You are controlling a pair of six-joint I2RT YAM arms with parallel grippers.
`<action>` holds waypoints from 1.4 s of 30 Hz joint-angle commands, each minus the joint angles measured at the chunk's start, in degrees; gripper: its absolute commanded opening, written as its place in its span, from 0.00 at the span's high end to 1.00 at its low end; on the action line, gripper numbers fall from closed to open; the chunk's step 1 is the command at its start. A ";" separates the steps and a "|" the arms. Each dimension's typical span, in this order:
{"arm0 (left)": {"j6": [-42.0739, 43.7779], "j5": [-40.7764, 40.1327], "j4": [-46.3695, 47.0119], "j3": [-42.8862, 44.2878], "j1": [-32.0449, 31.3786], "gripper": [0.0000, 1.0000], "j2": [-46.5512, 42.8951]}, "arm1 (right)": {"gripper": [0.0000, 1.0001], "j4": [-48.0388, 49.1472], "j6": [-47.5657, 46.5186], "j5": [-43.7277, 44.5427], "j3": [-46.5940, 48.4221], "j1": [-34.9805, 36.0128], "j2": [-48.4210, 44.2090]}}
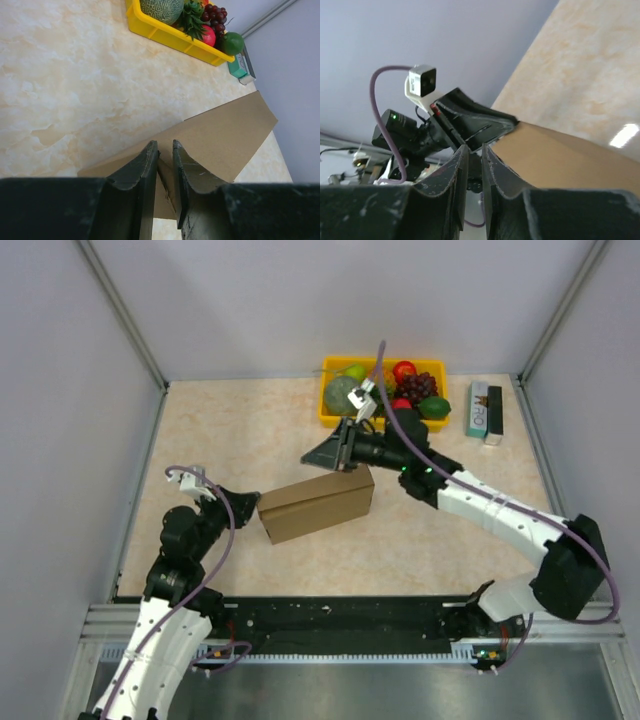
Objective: Fold the paper box
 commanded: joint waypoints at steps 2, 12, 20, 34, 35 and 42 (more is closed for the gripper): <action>0.67 0.89 -10.02 0.53 -0.25 0.75 0.44 | 0.84 18.14 12.11 4.01 -6.02 7.41 10.01; 0.06 -1.83 -11.86 3.77 -0.26 0.67 -1.05 | 0.85 8.34 5.53 5.95 -0.87 7.85 12.58; 7.78 -15.16 -23.01 17.56 -0.25 0.46 -0.09 | 0.86 9.72 8.16 5.51 6.00 12.15 17.75; 11.04 -16.25 -27.07 23.64 -0.25 0.40 -0.26 | 0.88 4.31 4.13 8.33 9.24 14.97 22.25; 11.04 -16.25 -26.89 23.47 -0.25 0.40 -0.35 | 0.88 3.06 3.60 8.33 10.65 15.14 22.07; 11.57 -17.13 -27.16 24.61 -0.25 0.39 -0.44 | 0.86 1.11 3.50 6.39 16.03 16.90 21.28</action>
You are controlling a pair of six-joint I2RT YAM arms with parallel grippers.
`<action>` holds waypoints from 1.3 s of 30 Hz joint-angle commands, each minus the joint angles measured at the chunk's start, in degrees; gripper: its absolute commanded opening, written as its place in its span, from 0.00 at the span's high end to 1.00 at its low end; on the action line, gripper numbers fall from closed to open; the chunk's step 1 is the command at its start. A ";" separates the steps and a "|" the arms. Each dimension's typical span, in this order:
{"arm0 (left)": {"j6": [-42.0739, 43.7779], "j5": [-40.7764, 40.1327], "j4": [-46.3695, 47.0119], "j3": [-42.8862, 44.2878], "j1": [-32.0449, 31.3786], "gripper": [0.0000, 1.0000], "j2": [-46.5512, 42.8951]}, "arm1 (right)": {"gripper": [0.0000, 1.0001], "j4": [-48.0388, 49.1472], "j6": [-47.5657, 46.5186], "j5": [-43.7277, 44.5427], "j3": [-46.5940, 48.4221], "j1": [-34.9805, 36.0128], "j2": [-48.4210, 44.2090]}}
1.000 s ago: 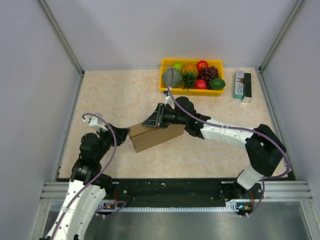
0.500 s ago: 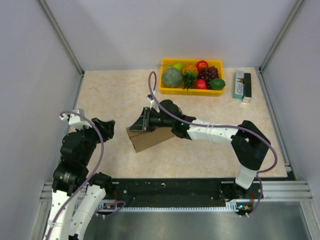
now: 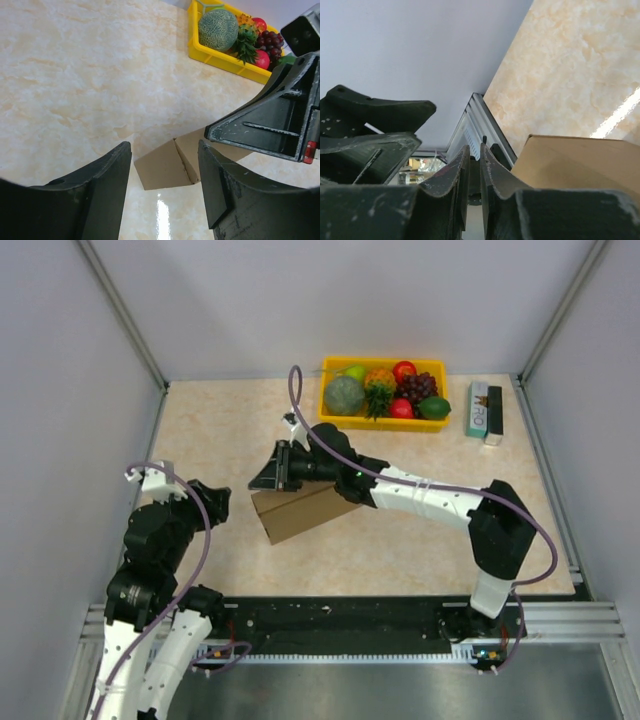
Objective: Fold the paper box
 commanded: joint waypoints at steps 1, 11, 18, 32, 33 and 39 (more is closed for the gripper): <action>1.76 -1.28 0.67 1.03 -0.17 0.39 -0.46 | 0.86 -0.74 -1.37 -0.14 1.95 2.30 -1.63; 2.29 -1.90 -0.04 1.38 -0.17 0.37 -0.73 | 0.86 0.42 -0.66 1.00 -3.25 3.54 2.51; 2.29 -1.72 0.14 1.29 -0.17 0.37 -0.64 | 0.86 -10.14 -6.82 2.41 9.93 3.89 0.57; 2.90 -2.08 -0.21 1.99 -0.17 0.37 -1.08 | 0.87 1.64 -1.02 2.32 -4.48 5.12 3.38; 2.99 -2.08 -0.39 2.08 -0.17 0.37 -1.08 | 0.87 1.29 -1.19 2.23 -3.25 5.12 2.95; 2.90 -1.81 -0.04 1.64 -0.17 0.36 -1.08 | 0.87 -4.86 -4.18 1.79 6.67 4.33 -0.65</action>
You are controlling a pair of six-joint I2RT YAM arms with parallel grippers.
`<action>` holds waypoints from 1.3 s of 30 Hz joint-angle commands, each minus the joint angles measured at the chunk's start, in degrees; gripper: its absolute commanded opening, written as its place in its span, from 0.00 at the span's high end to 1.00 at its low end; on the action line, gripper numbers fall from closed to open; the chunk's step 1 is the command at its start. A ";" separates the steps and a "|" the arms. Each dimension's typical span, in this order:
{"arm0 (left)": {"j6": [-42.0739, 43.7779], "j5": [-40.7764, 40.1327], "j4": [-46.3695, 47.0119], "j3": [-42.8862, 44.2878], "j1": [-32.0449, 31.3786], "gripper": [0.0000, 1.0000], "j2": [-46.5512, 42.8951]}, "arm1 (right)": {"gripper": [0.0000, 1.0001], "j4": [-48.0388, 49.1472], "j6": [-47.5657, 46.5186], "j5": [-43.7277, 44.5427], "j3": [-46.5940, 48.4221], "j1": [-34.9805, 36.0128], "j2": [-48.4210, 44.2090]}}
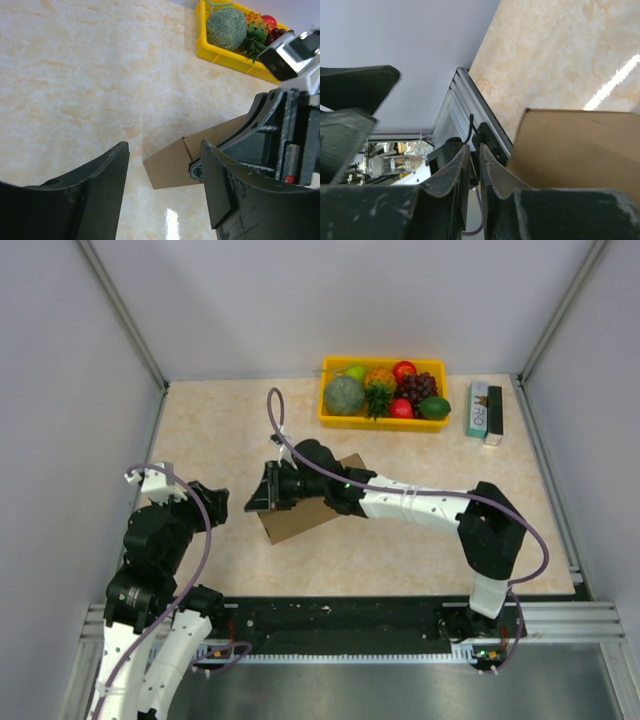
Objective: Fold the paper box
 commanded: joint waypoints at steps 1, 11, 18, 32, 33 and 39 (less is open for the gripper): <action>0.72 -0.31 0.77 1.69 -0.19 0.36 -0.58 | 0.87 -3.40 -2.89 0.44 8.46 -0.55 -4.15; 0.54 1.80 1.47 1.16 -0.19 0.33 0.22 | 0.87 7.04 1.06 0.78 -7.16 -0.90 -5.14; 0.80 9.70 2.53 1.16 -0.19 0.30 4.33 | 0.87 5.66 -0.95 0.43 -6.05 -2.57 -5.55; -2.36 21.22 9.46 -4.99 -0.28 0.19 14.10 | 0.54 -19.47 -14.30 -3.16 -10.34 -21.36 -28.59; -1.40 22.27 10.26 -5.34 -0.28 0.19 14.80 | 0.52 -22.02 -17.36 -3.60 -10.35 -21.90 -29.29; 3.61 23.96 10.89 -2.71 -0.19 0.23 19.89 | 0.53 -23.54 -21.26 -6.07 -11.48 -22.17 -29.13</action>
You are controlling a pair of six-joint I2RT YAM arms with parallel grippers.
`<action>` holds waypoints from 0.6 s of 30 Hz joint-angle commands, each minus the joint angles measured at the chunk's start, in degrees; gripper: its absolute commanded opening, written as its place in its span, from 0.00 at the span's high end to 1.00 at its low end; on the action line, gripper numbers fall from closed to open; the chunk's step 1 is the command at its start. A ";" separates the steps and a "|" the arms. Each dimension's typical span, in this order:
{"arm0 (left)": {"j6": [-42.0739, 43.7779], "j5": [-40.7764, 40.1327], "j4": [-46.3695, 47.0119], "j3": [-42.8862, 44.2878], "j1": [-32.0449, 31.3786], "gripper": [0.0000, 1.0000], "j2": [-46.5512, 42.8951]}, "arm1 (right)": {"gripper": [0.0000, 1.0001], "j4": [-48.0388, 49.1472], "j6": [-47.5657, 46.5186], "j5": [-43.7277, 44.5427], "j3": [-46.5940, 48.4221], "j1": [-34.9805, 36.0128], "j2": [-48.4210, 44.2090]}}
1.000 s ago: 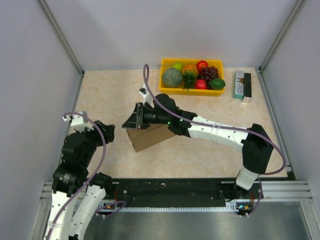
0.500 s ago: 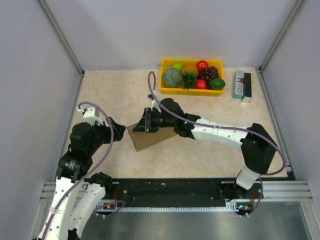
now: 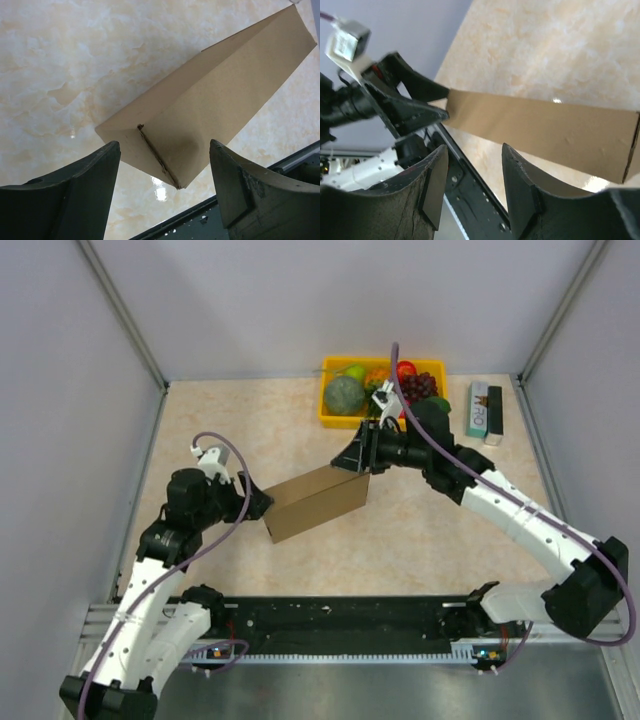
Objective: Fold the paper box
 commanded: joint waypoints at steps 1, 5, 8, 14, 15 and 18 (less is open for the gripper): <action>4.53 1.40 4.00 3.54 -0.15 0.23 2.90 | 0.54 -2.91 -5.44 -1.18 -2.87 0.47 0.95; 10.67 0.60 1.80 6.70 -0.15 0.23 5.88 | 0.56 2.46 -7.98 -0.02 -7.96 0.30 2.62; 14.98 2.88 -0.92 10.57 -0.15 0.23 9.91 | 0.56 4.58 -8.25 -0.11 -11.22 0.21 2.80; 17.98 7.46 -1.37 15.59 -1.80 0.28 19.05 | 0.56 3.88 -7.37 1.64 -15.62 0.03 -2.12; 18.25 7.20 -1.37 16.72 -2.69 0.28 20.12 | 0.56 3.35 -7.46 1.99 -15.97 -0.05 -2.56; 19.48 3.34 -1.45 19.01 -7.69 0.27 24.33 | 0.56 0.72 -7.20 2.61 -17.38 -0.67 -4.93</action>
